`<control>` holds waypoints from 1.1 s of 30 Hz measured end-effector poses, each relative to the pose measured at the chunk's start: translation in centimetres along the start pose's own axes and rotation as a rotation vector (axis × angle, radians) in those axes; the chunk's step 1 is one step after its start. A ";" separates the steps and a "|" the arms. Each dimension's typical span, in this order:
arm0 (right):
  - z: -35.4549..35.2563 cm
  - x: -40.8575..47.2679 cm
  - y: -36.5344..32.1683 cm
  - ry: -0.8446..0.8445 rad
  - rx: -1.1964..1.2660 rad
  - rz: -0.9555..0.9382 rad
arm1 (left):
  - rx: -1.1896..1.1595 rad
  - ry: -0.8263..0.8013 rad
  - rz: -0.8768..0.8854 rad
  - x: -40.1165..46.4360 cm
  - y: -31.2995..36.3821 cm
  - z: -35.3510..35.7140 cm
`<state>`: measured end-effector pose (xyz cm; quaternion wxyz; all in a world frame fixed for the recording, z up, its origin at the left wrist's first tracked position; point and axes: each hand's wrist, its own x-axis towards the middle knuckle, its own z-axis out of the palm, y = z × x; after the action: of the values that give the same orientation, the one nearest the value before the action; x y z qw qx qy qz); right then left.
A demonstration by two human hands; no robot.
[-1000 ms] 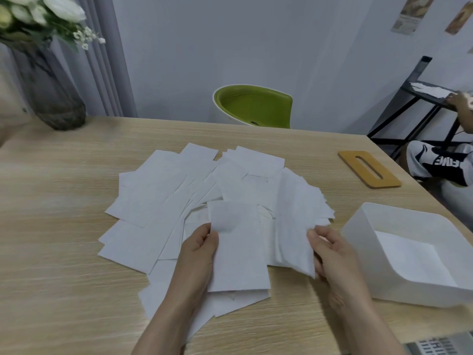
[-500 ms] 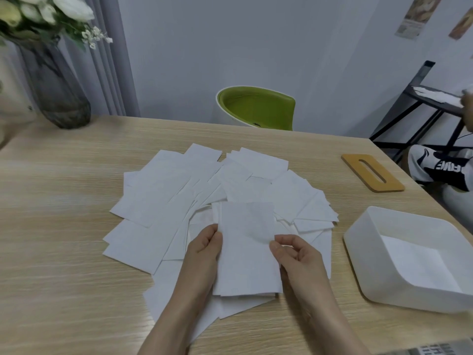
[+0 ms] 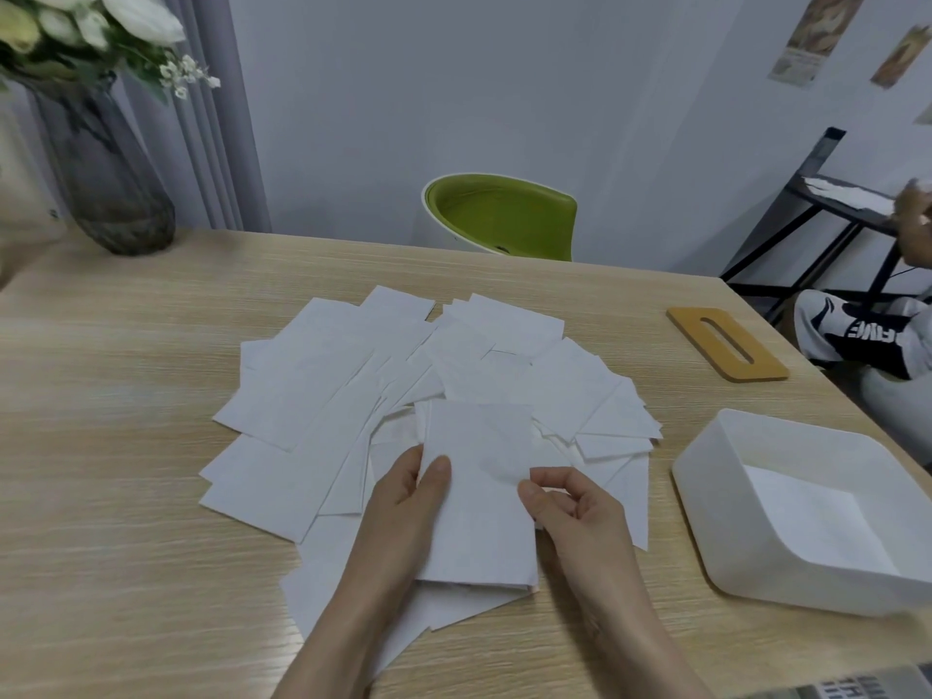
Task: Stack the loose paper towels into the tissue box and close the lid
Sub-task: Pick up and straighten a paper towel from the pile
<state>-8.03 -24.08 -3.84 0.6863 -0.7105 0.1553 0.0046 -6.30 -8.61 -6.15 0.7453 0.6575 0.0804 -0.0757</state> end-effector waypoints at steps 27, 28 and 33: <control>-0.9 1.4 0.2 0.078 -0.161 -0.143 | -0.019 0.032 0.002 -0.1 -0.1 -0.2; -1.4 1.9 0.2 0.141 -0.250 -0.188 | -0.036 0.029 -0.001 -0.2 0.0 -0.2; -3.6 5.0 -0.3 0.260 -0.820 -0.343 | -0.150 -0.012 -0.039 -0.5 0.4 -0.4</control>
<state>-3.97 -28.62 -4.40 0.3144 -0.9334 0.1057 -0.1371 -6.71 -8.16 -5.69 0.7914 0.5975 0.0943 -0.0877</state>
